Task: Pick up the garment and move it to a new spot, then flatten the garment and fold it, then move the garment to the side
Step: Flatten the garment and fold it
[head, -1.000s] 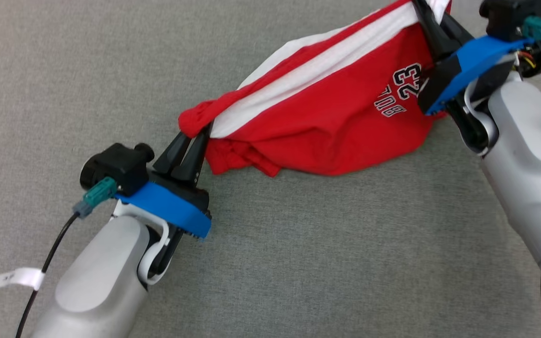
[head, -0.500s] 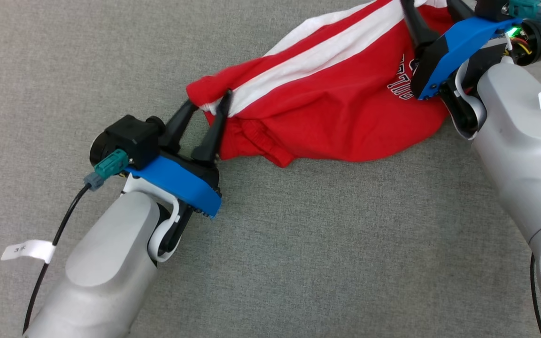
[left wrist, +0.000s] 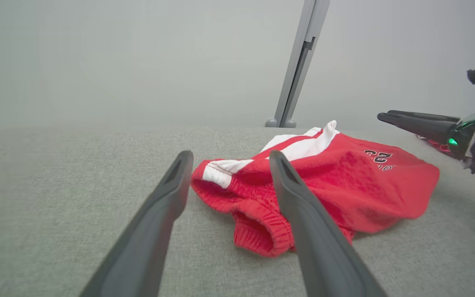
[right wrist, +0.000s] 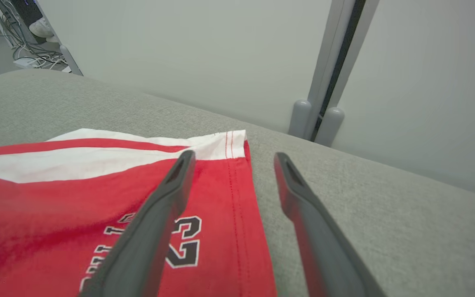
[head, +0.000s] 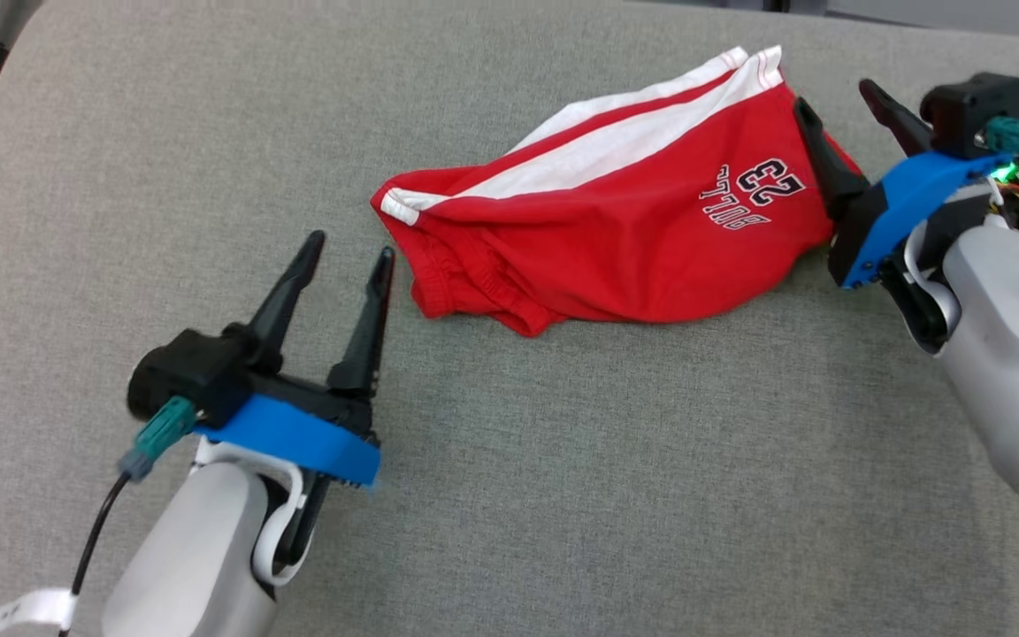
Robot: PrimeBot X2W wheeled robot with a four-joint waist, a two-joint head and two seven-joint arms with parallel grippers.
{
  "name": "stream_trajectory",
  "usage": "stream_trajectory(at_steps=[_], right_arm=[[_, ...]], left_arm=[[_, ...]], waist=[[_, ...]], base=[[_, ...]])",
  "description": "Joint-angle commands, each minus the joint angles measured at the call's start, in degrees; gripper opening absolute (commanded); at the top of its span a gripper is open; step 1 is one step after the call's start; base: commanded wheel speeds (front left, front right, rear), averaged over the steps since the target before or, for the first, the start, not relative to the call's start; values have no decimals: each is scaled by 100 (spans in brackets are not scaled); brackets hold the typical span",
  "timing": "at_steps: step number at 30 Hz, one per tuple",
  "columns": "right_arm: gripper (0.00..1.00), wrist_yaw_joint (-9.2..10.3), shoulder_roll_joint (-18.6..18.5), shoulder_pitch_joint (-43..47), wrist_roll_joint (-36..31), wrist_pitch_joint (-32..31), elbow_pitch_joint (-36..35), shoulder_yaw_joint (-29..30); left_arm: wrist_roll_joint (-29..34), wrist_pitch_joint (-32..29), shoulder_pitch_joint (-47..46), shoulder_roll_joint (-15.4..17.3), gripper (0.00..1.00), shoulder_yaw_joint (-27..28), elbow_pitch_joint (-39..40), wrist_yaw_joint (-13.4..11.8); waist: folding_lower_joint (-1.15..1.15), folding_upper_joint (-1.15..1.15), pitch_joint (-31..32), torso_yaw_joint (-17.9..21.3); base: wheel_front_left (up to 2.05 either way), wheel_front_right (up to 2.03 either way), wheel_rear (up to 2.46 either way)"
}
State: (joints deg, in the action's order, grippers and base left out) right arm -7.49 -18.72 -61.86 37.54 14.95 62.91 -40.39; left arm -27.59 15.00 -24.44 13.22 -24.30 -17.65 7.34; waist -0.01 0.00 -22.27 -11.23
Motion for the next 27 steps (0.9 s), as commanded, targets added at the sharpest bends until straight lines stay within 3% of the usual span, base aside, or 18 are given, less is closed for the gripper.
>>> stream_trajectory(at_steps=[1, 8, 17, 27], right_arm=[[100, 0, -62, 106, 25, 27, -24, 20], [100, 0, -190, 468, 102, 28, 221, 26], [100, 0, 6, 505, 211, -64, 654, -88], [100, 0, 181, 622, 218, -411, 948, -231]], left_arm=[[76, 24, 98, -10, 100, 121, 84, -39], [533, 24, 681, -230, 100, 1144, 621, -148], [1063, 24, 1090, -608, 100, 2185, 973, -168], [1394, 24, 1346, -892, 100, 2679, 903, -44]], waist=[[1, 0, 64, 33], [1, 0, 215, 5], [1, 0, 247, -105], [1, 0, 283, -263]], base=[[0, 0, 0], [0, 0, 0], [0, 0, 0], [0, 0, 0]])
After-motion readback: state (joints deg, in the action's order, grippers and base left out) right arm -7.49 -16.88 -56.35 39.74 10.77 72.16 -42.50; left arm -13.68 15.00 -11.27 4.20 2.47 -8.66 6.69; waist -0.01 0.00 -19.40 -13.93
